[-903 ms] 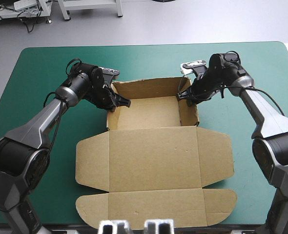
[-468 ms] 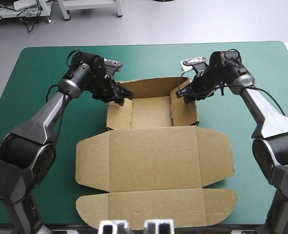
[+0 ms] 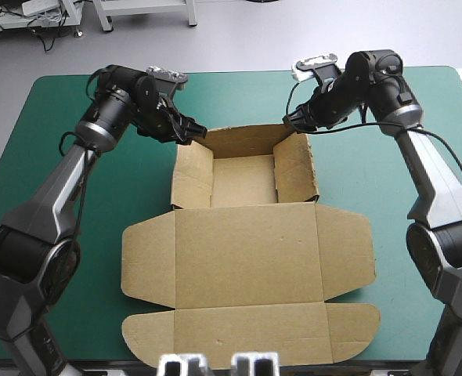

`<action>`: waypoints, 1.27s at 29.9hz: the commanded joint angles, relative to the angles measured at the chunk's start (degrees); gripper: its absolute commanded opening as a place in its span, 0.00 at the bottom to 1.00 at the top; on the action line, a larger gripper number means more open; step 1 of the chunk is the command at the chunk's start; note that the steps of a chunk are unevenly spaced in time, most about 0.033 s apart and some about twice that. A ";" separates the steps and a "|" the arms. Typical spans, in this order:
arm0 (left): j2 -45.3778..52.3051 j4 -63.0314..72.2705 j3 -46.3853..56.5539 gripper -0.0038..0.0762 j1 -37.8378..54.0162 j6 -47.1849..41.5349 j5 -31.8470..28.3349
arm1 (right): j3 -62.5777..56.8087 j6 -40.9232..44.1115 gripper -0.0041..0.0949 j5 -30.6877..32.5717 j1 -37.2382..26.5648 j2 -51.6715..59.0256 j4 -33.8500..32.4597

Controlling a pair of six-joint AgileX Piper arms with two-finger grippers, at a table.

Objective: Fold the box

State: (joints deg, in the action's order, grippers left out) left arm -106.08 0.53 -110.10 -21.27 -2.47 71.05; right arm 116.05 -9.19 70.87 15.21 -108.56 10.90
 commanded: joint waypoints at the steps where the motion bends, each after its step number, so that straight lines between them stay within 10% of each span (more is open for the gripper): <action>1: 8.80 1.86 -3.15 0.49 -0.31 -0.34 3.11 | 3.61 0.36 0.51 1.15 0.14 6.08 -0.12; 8: 22.69 8.88 2.07 0.03 -0.31 5.81 3.11 | 1.91 1.27 0.51 1.15 0.14 11.03 -1.40; 28: 61.76 8.66 58.13 0.03 -0.31 8.66 -10.45 | -15.73 2.71 0.50 -5.46 0.14 4.41 1.64; 38: 67.71 6.76 64.25 0.03 -0.31 0.18 -18.43 | -15.71 1.22 0.02 -5.24 0.14 1.32 3.11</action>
State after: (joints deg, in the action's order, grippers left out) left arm -39.34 7.99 -45.28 -21.27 1.35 59.65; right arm 98.86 -7.04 66.47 15.21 -110.14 13.37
